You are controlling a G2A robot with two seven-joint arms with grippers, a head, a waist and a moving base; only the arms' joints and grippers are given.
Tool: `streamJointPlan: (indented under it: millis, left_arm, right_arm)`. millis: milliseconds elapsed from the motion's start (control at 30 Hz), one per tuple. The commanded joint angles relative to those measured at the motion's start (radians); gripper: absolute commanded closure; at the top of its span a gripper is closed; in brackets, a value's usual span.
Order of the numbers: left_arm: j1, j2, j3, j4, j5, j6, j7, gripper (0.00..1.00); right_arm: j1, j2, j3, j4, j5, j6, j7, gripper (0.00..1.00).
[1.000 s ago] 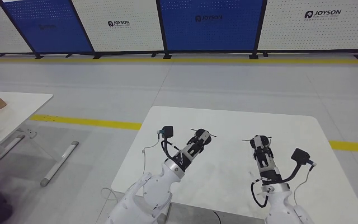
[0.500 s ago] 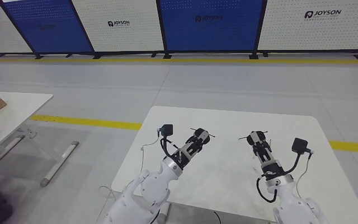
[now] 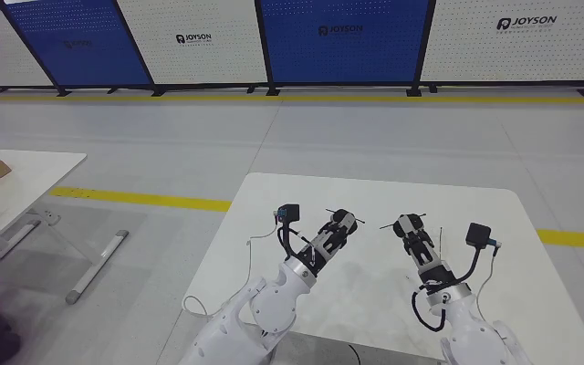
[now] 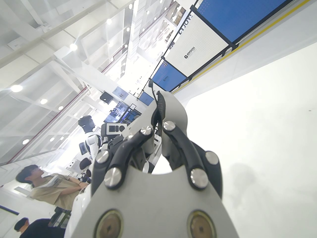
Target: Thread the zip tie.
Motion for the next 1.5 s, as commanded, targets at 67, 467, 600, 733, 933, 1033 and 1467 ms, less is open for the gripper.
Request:
streamJointPlan:
  millis: [67, 467, 600, 733, 933, 1033, 1467]
  left_arm:
    - [0.000, 0.000, 0.000, 0.000, 0.000, 0.000, 0.000, 1.00]
    - [-0.015, -0.007, 0.023, 0.024, -0.007, 0.015, -0.016, 1.00]
    - [-0.015, -0.007, 0.023, 0.024, -0.007, 0.015, -0.016, 1.00]
    - [-0.015, -0.007, 0.023, 0.024, -0.007, 0.015, -0.016, 1.00]
    - [-0.015, -0.007, 0.023, 0.024, -0.007, 0.015, -0.016, 1.00]
    - [-0.015, -0.007, 0.023, 0.024, -0.007, 0.015, -0.016, 1.00]
    - [-0.015, -0.007, 0.023, 0.024, -0.007, 0.015, -0.016, 1.00]
  right_arm:
    - [0.000, 0.000, 0.000, 0.000, 0.000, 0.000, 0.000, 1.00]
    - [0.045, -0.023, -0.058, 0.064, 0.018, 0.003, -0.035, 1.00]
    - [0.045, -0.023, -0.058, 0.064, 0.018, 0.003, -0.035, 1.00]
    - [0.045, -0.023, -0.058, 0.064, 0.018, 0.003, -0.035, 1.00]
    - [0.042, -0.031, -0.063, 0.079, 0.009, 0.006, -0.074, 1.00]
    - [0.045, -0.035, -0.069, 0.088, 0.000, 0.010, -0.079, 1.00]
    - [0.043, -0.037, -0.070, 0.087, 0.010, 0.004, -0.067, 1.00]
